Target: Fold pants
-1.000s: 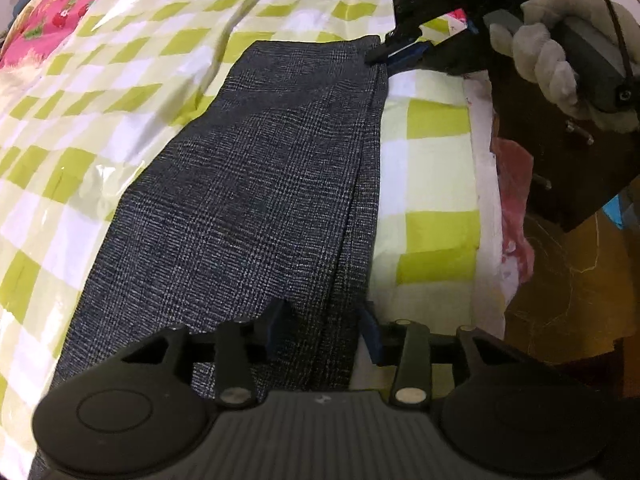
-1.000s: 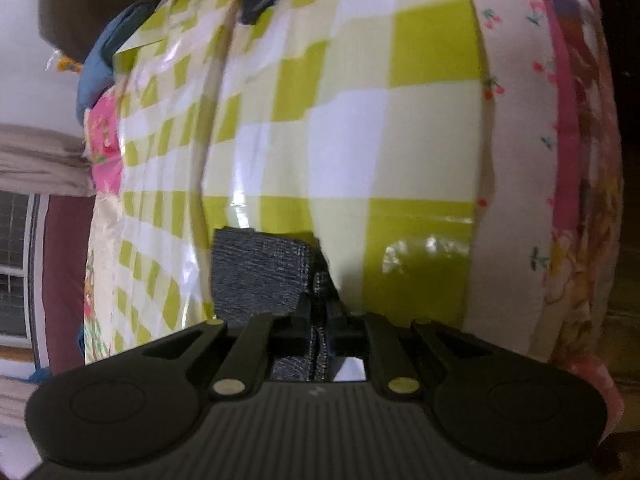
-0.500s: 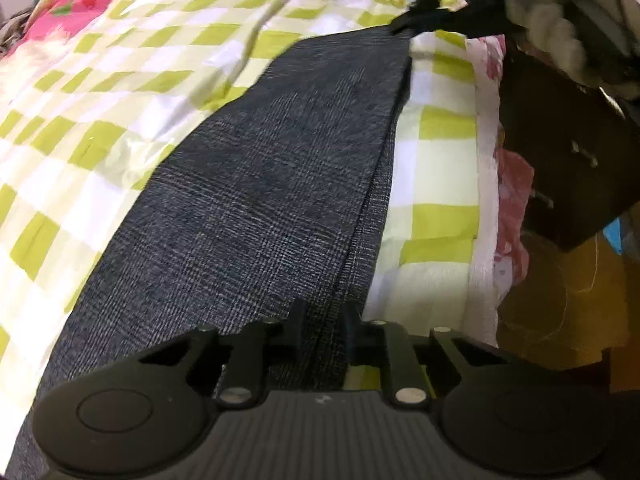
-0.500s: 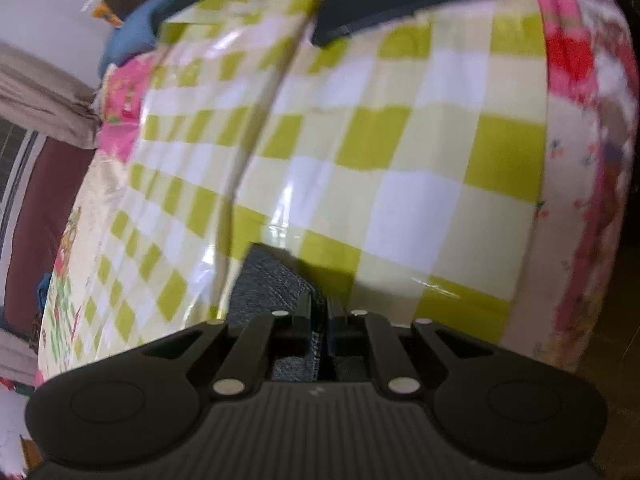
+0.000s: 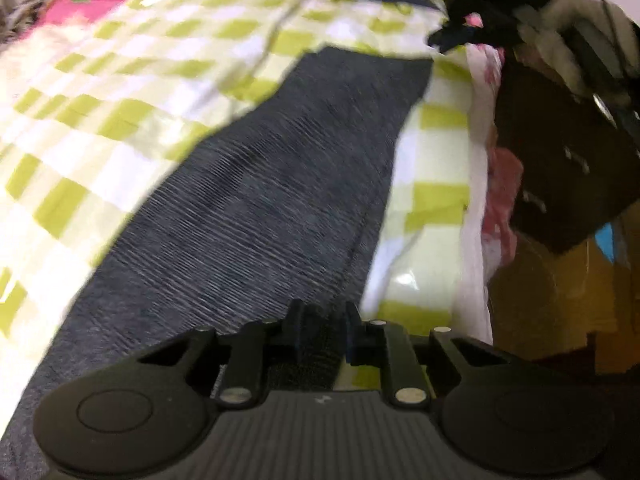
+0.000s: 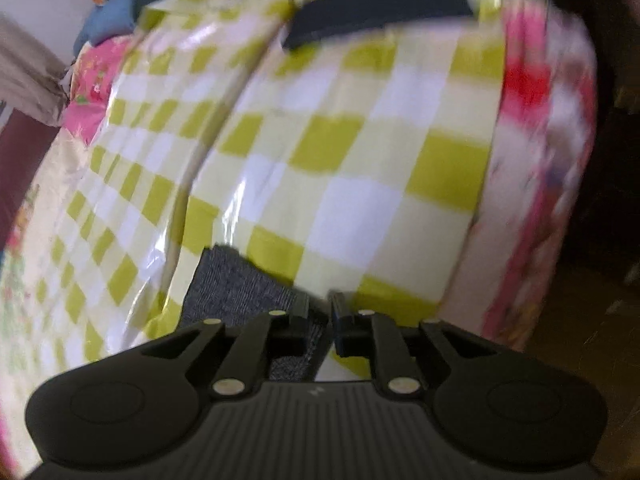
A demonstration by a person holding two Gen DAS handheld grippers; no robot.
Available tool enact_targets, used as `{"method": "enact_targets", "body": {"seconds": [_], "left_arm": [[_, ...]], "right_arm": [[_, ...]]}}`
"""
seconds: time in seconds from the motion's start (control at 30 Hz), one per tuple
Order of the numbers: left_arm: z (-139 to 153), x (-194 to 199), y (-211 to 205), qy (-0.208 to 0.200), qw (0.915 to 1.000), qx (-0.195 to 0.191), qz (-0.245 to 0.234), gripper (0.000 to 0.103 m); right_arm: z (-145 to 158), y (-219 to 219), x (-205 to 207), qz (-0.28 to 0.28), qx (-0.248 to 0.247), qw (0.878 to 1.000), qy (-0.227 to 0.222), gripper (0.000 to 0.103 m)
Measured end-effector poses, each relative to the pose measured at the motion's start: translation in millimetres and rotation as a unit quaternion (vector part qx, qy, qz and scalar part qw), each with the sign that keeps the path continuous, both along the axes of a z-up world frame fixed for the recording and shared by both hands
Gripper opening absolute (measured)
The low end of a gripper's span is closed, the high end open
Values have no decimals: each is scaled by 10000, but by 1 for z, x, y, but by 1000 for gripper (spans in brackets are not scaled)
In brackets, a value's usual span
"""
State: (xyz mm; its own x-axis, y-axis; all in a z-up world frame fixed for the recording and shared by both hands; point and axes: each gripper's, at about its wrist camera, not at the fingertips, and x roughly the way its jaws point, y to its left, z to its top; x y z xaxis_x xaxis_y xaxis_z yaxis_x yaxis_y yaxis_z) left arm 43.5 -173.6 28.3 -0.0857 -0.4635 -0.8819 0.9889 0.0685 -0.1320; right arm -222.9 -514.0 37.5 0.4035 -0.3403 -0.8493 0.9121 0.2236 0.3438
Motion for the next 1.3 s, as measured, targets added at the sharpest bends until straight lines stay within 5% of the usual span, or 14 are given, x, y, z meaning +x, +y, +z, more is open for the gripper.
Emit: {"method": "enact_targets", "body": {"seconds": [0.07,0.13,0.23,0.33,0.43,0.53,0.77,0.87,0.93,1.1,1.2,1.3], "left_arm": [[-5,1,0,39,9999,99,99,40],[-25,-3,0,82,9988,473,24,40],[-28,-10,5,86,9987,501,-69,40],[-24,-1,6,324,9984,462,36,40],[-13,6,23,76,9989,210,403,41],[-7,4,43,-287,9966,129,764,42],[-24,3,74,-472,9843,398,1655,43],[-14,-4,82,-277,9849,437,1650,45],[-7,-8,90,-362,9845,458,1655,45],[-5,-9,97,-915,9810,533,1626,47],[-11,-11,100,-978,9824,523,1500,48],[-10,-12,101,-1079,9826,443,1445,50]], "right_arm": [[17,17,2,228,-257,9994,-51,16],[19,33,12,535,-3,9982,-266,19],[4,58,39,1144,560,9897,-658,18],[-18,79,73,1716,903,9807,-234,19],[-32,85,78,1746,1353,9752,-139,19],[-27,95,91,2454,1306,9605,-144,19],[-45,145,175,5094,1157,8527,56,19],[-75,168,181,5774,1897,7909,708,17],[-76,175,172,6004,1854,7714,1003,17],[-41,197,180,6938,737,7095,989,22],[-41,218,186,7451,173,6581,1073,25],[-42,237,183,7724,-358,6243,1114,26]]}}
